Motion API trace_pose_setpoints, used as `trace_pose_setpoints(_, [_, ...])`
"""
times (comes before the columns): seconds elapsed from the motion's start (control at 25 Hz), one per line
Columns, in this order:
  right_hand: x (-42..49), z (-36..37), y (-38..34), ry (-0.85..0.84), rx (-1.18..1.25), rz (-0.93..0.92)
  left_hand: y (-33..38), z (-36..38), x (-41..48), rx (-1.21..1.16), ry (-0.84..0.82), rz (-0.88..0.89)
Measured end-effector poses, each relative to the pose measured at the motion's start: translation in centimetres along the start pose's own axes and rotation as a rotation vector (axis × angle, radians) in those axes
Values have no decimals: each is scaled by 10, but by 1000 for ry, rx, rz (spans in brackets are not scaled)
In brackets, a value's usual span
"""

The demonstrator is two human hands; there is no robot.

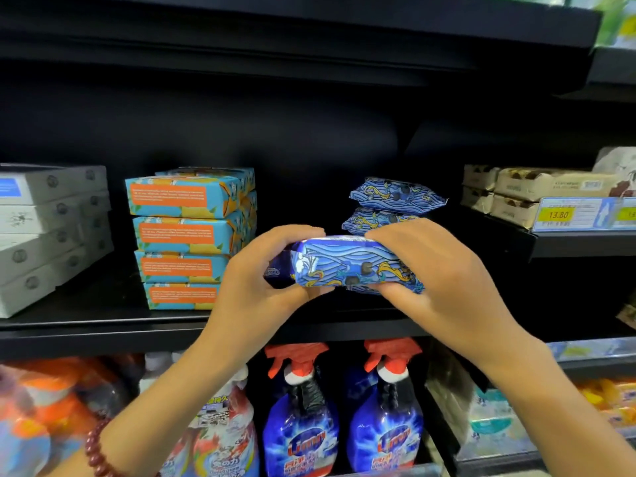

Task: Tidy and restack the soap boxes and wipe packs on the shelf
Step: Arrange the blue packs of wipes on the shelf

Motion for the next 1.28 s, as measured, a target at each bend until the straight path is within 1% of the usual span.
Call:
trace_pose_setpoints(0.08, [-5, -7, -1, 103, -68, -50, -7, -4, 0, 67, 1, -70])
trace_pose_setpoints(0.2, [-12, -16, -8, 270, -139, -159, -29, -12, -2, 35, 71, -341])
trace_pose_setpoints(0.24, [-15, -18, -11, 321, -139, -188, -38, -9, -3, -11, 50, -444])
trace_pose_setpoints(0.32, [-18, -18, -20, 398, -135, -252, -49, 9, -12, -173, -57, -634])
trace_pose_setpoints(0.4, [-21, -15, -26, 410, -140, -322, -47, 20, -15, -330, -87, -681])
trace_pose_setpoints(0.52, [-24, -7, -24, 329, -156, -358, -44, 19, -11, -456, -44, -625])
trace_pose_setpoints(0.6, [-23, -2, -19, 253, -125, -321, -45, 11, -6, -424, 17, -517])
trace_pose_setpoints(0.68, [-18, -5, -15, 218, -76, -259, -38, 2, -1, -335, 77, -355])
trace_pose_setpoints(0.76, [-10, -8, -12, 191, -58, -200, -26, 0, -1, -263, 76, -179])
trace_pose_setpoints(0.84, [-4, -2, -10, 118, -47, -155, -12, 1, -2, -176, 55, 16])
trace_pose_setpoints(0.92, [-4, 6, -11, 67, -17, -127, -5, 0, -4, -100, 60, 154])
trace_pose_setpoints(1.0, [-7, 10, -12, 68, 11, -106, -6, -2, -5, -59, 61, 207])
trace_pose_setpoints(1.08, [-7, 11, -11, 95, 11, -94, -6, -4, -8, 35, 79, 249])
trace_pose_setpoints(1.12, [-6, 11, -11, 120, 0, -99, -12, -7, -9, 90, 103, 232])
trace_pose_setpoints(1.2, [0, 14, -8, 180, -38, -103, -29, -17, -13, 187, 177, 96])
trace_pose_setpoints(1.24, [5, 17, -5, 206, -63, -89, -37, -20, -16, 228, 192, 25])
trace_pose_setpoints(1.28, [11, 20, -2, 220, -86, -64, -43, -22, -20, 289, 183, -1])
Point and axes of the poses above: each hand's wrist, its own x-axis towards the middle knuckle, its own z-axis out of the palm, y = z × x, the point moved 9 cm from there along x, towards the middle knuckle, and after that the axes turned 13 degrees about y, right-handed, at the moved point
